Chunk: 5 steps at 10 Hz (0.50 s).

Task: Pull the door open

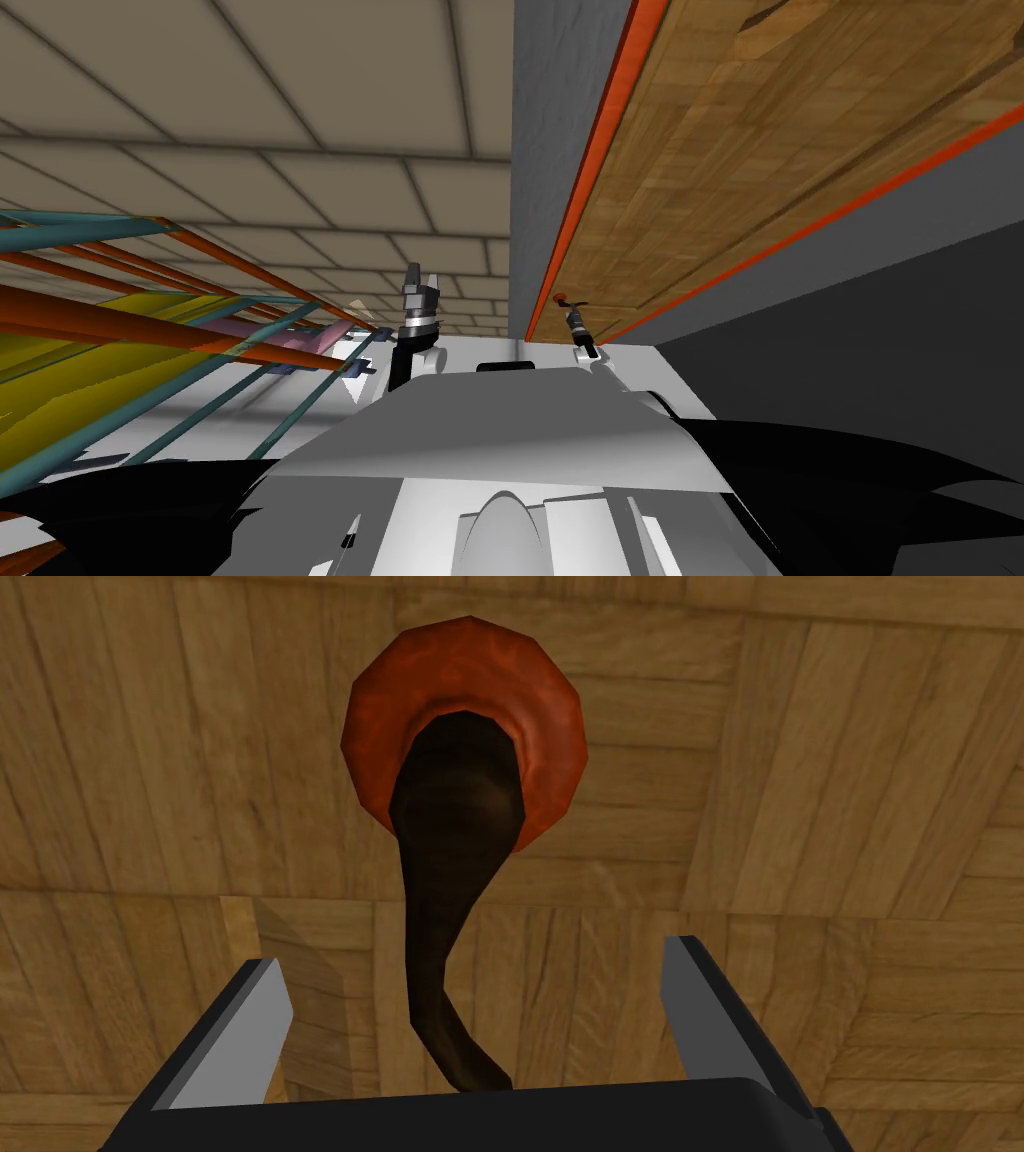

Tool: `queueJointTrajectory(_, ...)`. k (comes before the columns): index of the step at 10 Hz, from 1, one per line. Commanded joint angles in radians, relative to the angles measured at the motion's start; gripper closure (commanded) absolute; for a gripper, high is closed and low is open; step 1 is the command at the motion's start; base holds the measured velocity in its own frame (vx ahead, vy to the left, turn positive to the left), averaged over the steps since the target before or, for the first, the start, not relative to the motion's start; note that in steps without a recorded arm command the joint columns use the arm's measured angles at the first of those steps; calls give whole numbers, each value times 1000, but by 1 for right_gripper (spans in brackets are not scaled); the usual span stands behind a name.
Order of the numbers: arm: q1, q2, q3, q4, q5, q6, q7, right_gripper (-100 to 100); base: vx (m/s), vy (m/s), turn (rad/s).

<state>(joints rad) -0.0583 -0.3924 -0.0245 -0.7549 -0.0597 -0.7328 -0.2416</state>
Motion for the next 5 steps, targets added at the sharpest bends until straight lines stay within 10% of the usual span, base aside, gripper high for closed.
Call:
queueJointTrajectory(1, -16, -1, -5, 35, -3, -14, 1, -100, 38, -9, 72)
queueJointTrajectory(5, -63, -13, -37, 127, -25, -38, 6, -100, 54, -15, 128)
